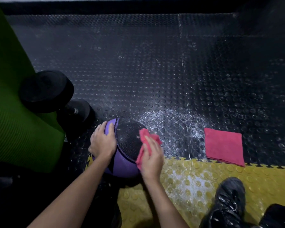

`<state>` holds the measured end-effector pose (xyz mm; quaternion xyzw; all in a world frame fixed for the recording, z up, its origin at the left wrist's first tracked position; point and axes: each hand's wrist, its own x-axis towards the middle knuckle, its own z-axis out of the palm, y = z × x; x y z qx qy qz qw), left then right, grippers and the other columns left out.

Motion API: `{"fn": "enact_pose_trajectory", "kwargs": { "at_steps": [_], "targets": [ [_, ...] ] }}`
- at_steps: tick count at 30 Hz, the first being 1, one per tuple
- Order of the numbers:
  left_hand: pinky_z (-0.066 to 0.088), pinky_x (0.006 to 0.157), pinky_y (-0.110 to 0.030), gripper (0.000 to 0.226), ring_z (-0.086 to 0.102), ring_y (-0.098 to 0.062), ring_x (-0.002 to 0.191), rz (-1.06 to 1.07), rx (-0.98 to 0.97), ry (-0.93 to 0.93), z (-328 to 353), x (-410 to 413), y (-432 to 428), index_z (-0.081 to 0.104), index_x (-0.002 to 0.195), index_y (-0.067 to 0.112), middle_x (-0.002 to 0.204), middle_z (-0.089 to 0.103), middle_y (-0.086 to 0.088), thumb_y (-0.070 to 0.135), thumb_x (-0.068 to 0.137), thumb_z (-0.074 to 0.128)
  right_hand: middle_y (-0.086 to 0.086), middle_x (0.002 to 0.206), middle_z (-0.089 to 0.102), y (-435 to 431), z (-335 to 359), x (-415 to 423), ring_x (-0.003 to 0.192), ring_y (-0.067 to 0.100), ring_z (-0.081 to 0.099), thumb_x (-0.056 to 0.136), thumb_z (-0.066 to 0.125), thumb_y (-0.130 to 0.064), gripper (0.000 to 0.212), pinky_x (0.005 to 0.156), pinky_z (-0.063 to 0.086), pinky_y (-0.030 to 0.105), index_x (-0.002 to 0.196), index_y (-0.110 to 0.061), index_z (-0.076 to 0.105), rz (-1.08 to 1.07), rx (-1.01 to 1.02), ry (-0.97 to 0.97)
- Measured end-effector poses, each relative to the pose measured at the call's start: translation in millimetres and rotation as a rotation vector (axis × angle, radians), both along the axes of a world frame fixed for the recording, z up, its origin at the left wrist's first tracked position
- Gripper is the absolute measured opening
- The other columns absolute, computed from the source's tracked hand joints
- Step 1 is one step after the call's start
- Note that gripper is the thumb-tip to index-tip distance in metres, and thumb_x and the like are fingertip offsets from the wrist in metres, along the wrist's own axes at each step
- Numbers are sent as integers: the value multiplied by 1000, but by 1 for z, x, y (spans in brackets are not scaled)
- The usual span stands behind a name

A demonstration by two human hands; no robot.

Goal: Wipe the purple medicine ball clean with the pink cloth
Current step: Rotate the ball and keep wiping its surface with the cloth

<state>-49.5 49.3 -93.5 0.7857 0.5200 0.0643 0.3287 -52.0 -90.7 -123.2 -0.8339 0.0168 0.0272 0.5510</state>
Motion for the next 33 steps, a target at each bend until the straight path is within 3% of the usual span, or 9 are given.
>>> {"fn": "enact_pose_trajectory", "kwargs": {
  "at_steps": [2, 4, 9, 12, 15, 18, 21, 26, 33],
  "targets": [
    [29, 108, -50, 46, 40, -22, 131, 10, 4, 4, 2, 2, -3, 47, 134, 38, 144, 44, 9, 54, 92, 37, -5, 119, 60, -19, -12, 7, 111, 16, 55, 92, 50, -16, 31, 88, 38, 19, 122, -19, 57, -127, 96, 338],
    [28, 108, -51, 46, 38, -23, 132, 10, 12, 10, 4, 4, -7, 47, 134, 37, 144, 43, 9, 53, 92, 35, -1, 120, 61, -22, -10, 7, 111, 17, 55, 93, 50, -15, 30, 89, 36, 19, 121, -18, 59, -138, 61, 382],
    [26, 109, -51, 45, 35, -24, 134, 35, 23, 36, 6, 4, -10, 45, 136, 36, 146, 40, 7, 50, 94, 34, -9, 116, 63, 21, 25, -10, 105, 10, 44, 86, 52, -25, 29, 95, 31, 22, 112, -23, 65, 127, -63, -179],
    [26, 108, -50, 46, 35, -23, 134, 61, -7, 12, 6, 0, -7, 44, 137, 34, 147, 40, 7, 48, 94, 36, -14, 118, 60, 17, 13, -8, 109, 7, 41, 89, 48, -26, 30, 96, 29, 18, 115, -28, 62, 169, -71, -240],
    [26, 107, -51, 46, 37, -24, 133, 89, -16, 6, 7, 1, -9, 45, 136, 34, 146, 42, 6, 48, 93, 36, -10, 117, 57, -13, -12, -2, 103, 9, 53, 93, 49, -16, 32, 82, 40, 8, 123, -28, 53, -45, 46, 185],
    [25, 108, -52, 46, 36, -24, 134, 81, -10, 3, 9, 3, -14, 45, 137, 35, 146, 42, 5, 47, 93, 36, -8, 120, 60, -29, -26, -14, 103, 18, 58, 96, 42, -28, 32, 86, 43, 26, 127, -30, 52, -96, -6, 515],
    [24, 109, -52, 46, 34, -24, 135, 76, 1, 21, 10, 5, -13, 44, 137, 34, 147, 40, 6, 46, 94, 34, -13, 121, 58, -13, -17, -31, 111, 17, 56, 94, 45, -28, 32, 93, 41, 31, 125, -30, 54, -174, 7, 337],
    [29, 108, -52, 46, 39, -27, 132, 136, -46, 10, 8, 3, 0, 44, 137, 33, 145, 43, 2, 46, 94, 36, -28, 115, 52, 0, -12, -30, 106, -6, 46, 87, 44, -34, 37, 92, 33, 6, 119, -25, 60, -48, 17, -140],
    [17, 109, -56, 48, 24, -24, 139, 141, -19, 45, 14, 10, -23, 37, 142, 31, 152, 31, 5, 43, 97, 30, -1, 121, 61, -2, -9, 3, 111, 20, 56, 89, 54, -8, 31, 92, 35, 20, 118, -16, 61, -153, 6, 97]
  ]
}}
